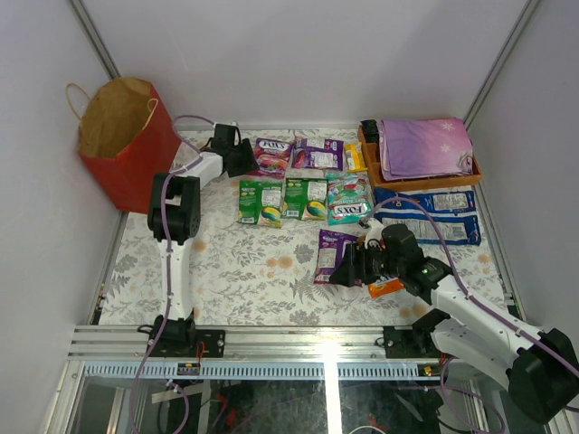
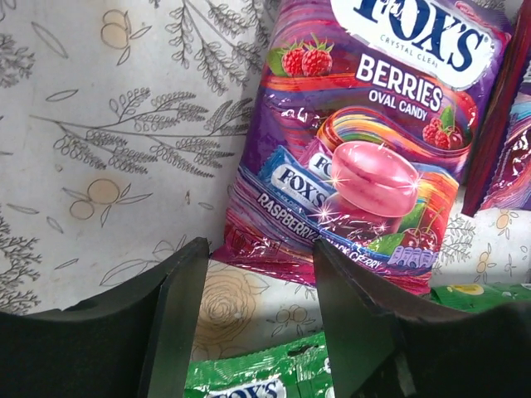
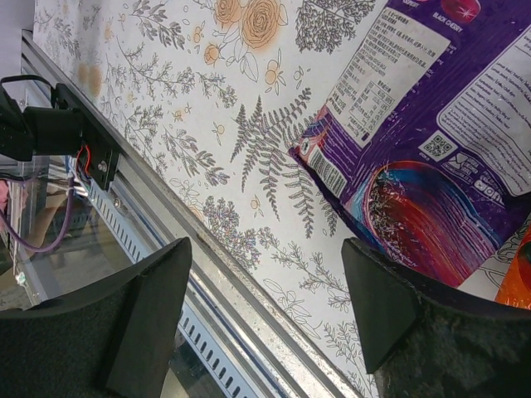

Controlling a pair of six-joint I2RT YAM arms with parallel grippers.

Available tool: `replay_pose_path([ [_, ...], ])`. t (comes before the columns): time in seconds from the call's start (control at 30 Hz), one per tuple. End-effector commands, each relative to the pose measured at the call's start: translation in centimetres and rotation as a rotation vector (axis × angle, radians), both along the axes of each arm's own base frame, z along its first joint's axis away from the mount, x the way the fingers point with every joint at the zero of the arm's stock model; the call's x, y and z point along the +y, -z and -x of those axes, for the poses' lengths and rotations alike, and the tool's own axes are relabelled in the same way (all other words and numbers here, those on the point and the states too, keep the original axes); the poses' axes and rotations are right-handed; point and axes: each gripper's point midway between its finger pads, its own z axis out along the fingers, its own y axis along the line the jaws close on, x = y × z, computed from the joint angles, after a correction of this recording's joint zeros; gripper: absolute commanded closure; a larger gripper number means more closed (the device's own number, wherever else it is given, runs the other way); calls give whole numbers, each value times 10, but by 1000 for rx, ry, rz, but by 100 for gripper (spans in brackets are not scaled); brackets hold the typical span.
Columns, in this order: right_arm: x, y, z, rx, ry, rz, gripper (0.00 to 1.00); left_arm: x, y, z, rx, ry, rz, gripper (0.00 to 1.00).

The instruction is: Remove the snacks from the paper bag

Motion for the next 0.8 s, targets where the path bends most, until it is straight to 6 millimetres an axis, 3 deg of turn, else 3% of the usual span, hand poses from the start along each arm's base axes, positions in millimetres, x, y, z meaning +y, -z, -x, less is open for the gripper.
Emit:
replay_pose_path([
  [0.0,2,-3,-2,-15,-3,-18,19,-11,-4,-14,-42,26,-6,47],
  [0.17,-2,-5,-5,-33,21,-4,16,-15,-15,-20,-45,30,-18,47],
  [0.23,-5,-8,-6,-46,37,4,15,-11,-32,-17,-73,12,-29,46],
  [0.37,-10,-8,-4,-58,57,8,13,9,-70,7,-148,-47,-72,36],
  [0.4,-10,-7,-4,-54,59,8,13,14,-90,16,-181,-59,-71,32],
  [0.47,-10,-6,-2,-47,55,5,13,22,-97,36,-183,-76,-74,25],
  [0.5,-10,-5,-1,-41,52,6,13,25,-98,48,-174,-81,-72,17],
  [0.57,-9,-4,0,-36,47,-1,13,26,-91,71,-143,-78,-52,14],
  [0.67,-6,-4,1,-27,41,-16,13,24,-66,100,-84,-64,-31,14],
  [0.77,-4,-7,1,-26,37,-27,13,24,-46,111,-53,-53,-34,23],
])
